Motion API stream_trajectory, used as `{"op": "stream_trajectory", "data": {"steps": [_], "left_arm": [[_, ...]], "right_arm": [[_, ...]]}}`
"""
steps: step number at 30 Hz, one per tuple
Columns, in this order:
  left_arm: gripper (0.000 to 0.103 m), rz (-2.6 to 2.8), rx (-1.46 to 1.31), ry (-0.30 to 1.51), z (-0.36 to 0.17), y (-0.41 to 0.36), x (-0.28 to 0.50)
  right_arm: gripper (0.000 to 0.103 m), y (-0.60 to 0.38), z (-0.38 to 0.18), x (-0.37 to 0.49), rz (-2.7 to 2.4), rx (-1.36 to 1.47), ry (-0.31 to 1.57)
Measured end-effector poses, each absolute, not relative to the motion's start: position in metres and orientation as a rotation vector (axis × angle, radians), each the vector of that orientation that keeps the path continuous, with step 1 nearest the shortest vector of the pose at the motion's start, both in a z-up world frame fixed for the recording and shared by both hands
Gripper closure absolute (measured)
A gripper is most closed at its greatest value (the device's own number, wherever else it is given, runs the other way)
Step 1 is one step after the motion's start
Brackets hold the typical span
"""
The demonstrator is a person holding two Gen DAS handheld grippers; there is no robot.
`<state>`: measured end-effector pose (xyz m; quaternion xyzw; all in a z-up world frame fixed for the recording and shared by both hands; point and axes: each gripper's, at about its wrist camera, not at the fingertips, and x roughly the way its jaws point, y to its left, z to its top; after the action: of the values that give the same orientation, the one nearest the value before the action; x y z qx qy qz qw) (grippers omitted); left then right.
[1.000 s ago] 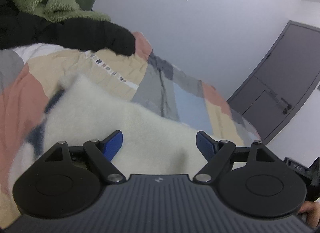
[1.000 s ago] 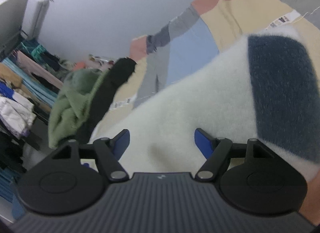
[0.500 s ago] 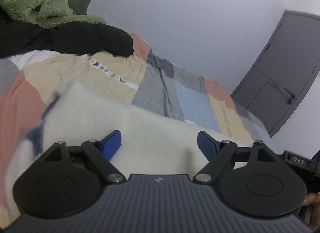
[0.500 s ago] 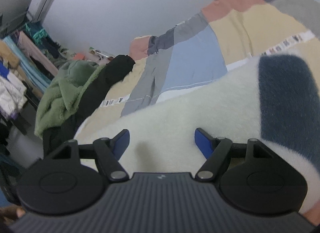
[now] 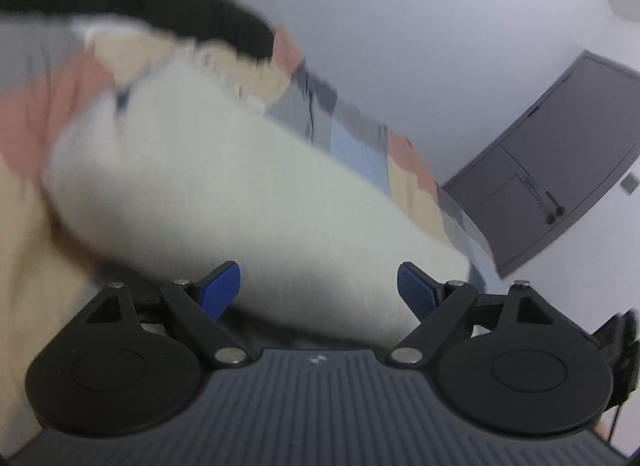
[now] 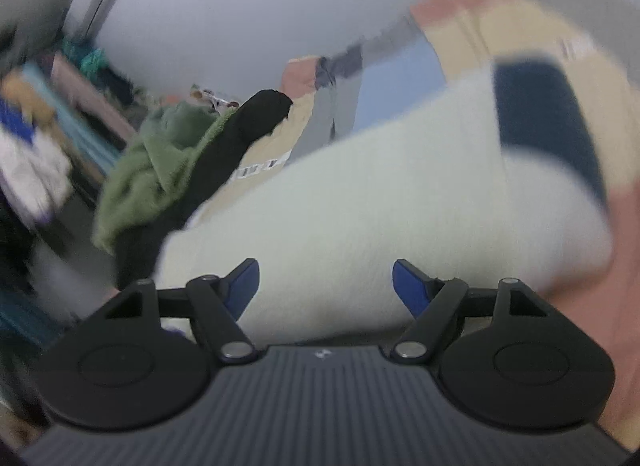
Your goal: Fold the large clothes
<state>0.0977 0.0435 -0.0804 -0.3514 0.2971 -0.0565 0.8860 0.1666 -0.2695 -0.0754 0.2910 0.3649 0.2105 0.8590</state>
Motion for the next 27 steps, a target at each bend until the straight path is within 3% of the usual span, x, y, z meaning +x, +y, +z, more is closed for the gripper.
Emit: {"op": "stream_trajectory", "data": {"steps": [5,8,12,20,27], "left_arm": [[0.014,-0.109,-1.007,0.730,-0.123,0.064,0.114],[0.014,-0.093,-1.174,0.753,-0.147,0.080,0.122],[0.013,-0.129,-1.283,0.723,-0.161,0.091,0.132],[0.014,-0.131,-1.478,0.589,-0.176,0.116,0.137],[0.015,-0.094,-1.480,0.595,-0.178,0.122,0.141]], "right_arm": [[0.026,-0.259,-0.098,0.160,0.448,0.703,0.865],[0.014,-0.253,-0.112,0.169,0.445,0.756,0.921],[0.015,-0.247,-0.134,0.188,0.458,0.851,0.992],[0.014,-0.255,-0.146,0.203,0.425,1.013,0.900],[0.015,-0.292,-0.163,0.191,0.226,1.262,0.820]]}}
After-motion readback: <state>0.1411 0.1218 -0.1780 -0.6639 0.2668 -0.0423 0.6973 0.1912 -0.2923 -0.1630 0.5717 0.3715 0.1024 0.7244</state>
